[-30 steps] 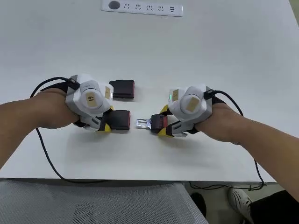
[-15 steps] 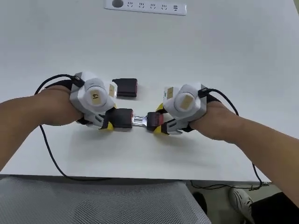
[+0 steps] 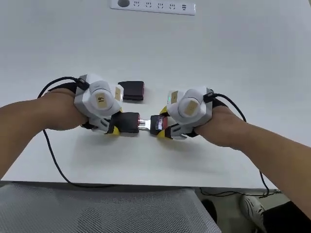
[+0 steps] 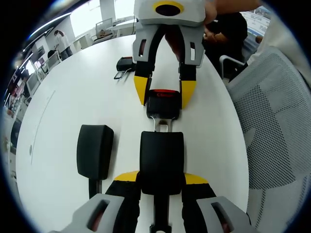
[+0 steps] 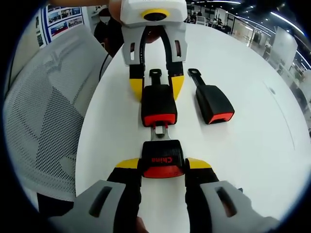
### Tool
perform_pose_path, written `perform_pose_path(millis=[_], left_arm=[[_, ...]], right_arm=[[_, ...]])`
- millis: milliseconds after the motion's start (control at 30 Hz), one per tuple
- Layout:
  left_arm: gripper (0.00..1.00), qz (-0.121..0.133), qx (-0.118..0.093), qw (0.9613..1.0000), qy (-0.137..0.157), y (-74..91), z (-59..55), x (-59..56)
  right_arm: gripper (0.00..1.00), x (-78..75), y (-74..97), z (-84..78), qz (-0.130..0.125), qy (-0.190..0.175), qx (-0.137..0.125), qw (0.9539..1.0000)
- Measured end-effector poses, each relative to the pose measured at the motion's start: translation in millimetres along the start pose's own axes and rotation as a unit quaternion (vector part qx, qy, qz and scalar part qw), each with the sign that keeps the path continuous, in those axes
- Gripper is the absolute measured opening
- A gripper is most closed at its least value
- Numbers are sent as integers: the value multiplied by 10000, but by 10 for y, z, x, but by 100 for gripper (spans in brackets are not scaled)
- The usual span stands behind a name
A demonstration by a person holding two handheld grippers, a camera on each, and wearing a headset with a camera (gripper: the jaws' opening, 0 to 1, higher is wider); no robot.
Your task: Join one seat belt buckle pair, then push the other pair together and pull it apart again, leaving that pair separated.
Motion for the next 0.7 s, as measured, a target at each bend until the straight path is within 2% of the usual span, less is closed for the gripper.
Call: perform_pose_path(millis=[700], left_arm=[[31, -23, 47, 9999, -96, 1, 27, -12]], right_arm=[[32, -1, -31, 29, 16, 44, -13, 10000]])
Point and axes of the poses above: the centre of the closed fingertips' face, and the gripper's own axes: y roughly backward along the fingers, x roughly to its left, z roughly out of its top, the point moved 5 cm from there along y, roughly backward along the fingers, and after that the axes turned 9 degrees about -x, right-handed, at the moved point
